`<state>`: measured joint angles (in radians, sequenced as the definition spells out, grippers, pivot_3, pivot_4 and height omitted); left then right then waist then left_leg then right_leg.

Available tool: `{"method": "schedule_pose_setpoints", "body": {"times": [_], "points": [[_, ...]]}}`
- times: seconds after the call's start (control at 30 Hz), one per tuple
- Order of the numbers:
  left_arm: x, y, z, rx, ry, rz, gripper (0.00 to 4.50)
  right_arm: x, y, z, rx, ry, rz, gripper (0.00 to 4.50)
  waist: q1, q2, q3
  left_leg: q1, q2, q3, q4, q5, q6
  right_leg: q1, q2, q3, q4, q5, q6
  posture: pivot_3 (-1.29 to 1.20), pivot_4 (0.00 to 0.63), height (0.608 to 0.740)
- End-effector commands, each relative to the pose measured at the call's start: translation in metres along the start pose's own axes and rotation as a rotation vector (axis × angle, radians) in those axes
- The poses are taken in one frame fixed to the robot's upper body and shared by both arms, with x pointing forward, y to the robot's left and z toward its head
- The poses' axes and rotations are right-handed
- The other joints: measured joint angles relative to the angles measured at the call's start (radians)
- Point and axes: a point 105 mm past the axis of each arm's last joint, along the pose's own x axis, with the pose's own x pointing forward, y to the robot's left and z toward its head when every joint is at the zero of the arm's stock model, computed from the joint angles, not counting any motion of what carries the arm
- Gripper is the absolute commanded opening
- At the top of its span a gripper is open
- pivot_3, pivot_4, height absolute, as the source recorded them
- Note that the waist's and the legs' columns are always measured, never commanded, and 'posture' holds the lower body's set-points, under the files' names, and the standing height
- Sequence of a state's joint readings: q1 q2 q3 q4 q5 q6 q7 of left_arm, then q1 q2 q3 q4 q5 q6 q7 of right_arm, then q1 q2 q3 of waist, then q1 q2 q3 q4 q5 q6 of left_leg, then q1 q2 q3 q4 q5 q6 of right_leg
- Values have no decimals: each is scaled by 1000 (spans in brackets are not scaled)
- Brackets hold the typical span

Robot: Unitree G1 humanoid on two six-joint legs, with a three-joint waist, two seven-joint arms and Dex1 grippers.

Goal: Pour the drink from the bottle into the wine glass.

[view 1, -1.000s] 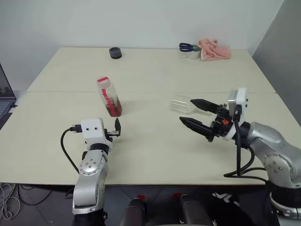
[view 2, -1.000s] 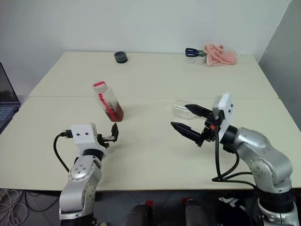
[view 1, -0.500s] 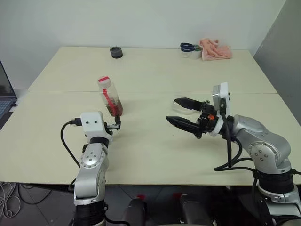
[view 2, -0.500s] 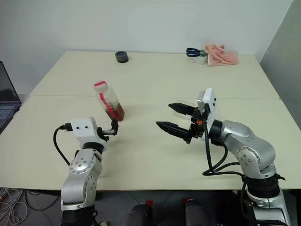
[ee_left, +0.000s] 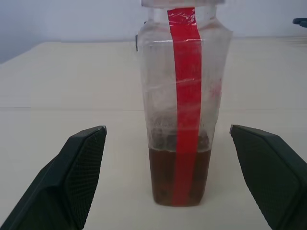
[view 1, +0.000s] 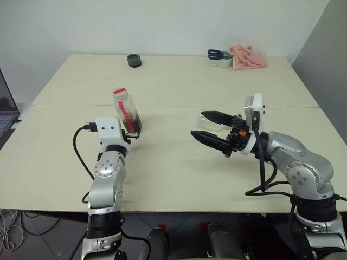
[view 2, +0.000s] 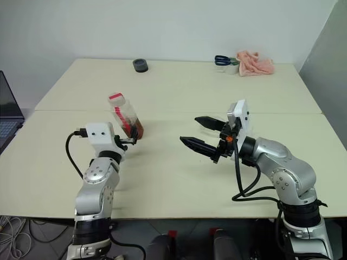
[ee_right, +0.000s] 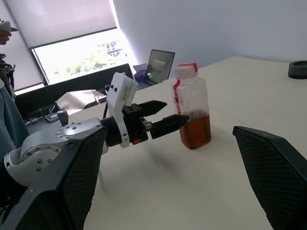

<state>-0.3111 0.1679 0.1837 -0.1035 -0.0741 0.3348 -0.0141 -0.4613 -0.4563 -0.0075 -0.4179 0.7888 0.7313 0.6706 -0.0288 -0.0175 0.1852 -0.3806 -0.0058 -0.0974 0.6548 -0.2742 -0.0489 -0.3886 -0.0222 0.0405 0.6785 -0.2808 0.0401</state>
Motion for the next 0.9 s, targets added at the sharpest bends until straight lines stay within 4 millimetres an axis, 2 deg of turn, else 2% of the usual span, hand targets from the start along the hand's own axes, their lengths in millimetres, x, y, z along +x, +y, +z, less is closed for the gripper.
{"method": "schedule_pose_setpoints", "body": {"times": [0.03,0.33,0.43,0.8,0.9], "points": [[6,2,13,8,-60,-7,4460,1,6,16,-52,-50,13,4500,0,0,0,0,0,0,0,0,0,0,0,0,0,0,0,0,150,740],[30,10,14,15,-77,-6,4460,0,6,17,-57,-49,-3,4500,0,0,0,0,0,0,0,0,0,0,0,0,0,0,0,0,150,740],[36,5,9,16,-90,-53,4460,-2,6,18,-57,-50,-8,4500,0,0,0,-1,0,0,0,0,0,0,0,0,0,0,0,0,150,740],[49,5,10,24,-128,-73,4460,-3,9,20,-55,-51,-19,4500,-1,0,0,-1,0,-1,0,0,0,-1,0,0,0,0,0,0,150,740],[49,5,10,20,-137,-79,3890,-3,8,20,-55,-51,-23,4500,-1,0,0,-1,0,-1,0,0,0,-1,0,0,0,0,0,0,150,740]]}}
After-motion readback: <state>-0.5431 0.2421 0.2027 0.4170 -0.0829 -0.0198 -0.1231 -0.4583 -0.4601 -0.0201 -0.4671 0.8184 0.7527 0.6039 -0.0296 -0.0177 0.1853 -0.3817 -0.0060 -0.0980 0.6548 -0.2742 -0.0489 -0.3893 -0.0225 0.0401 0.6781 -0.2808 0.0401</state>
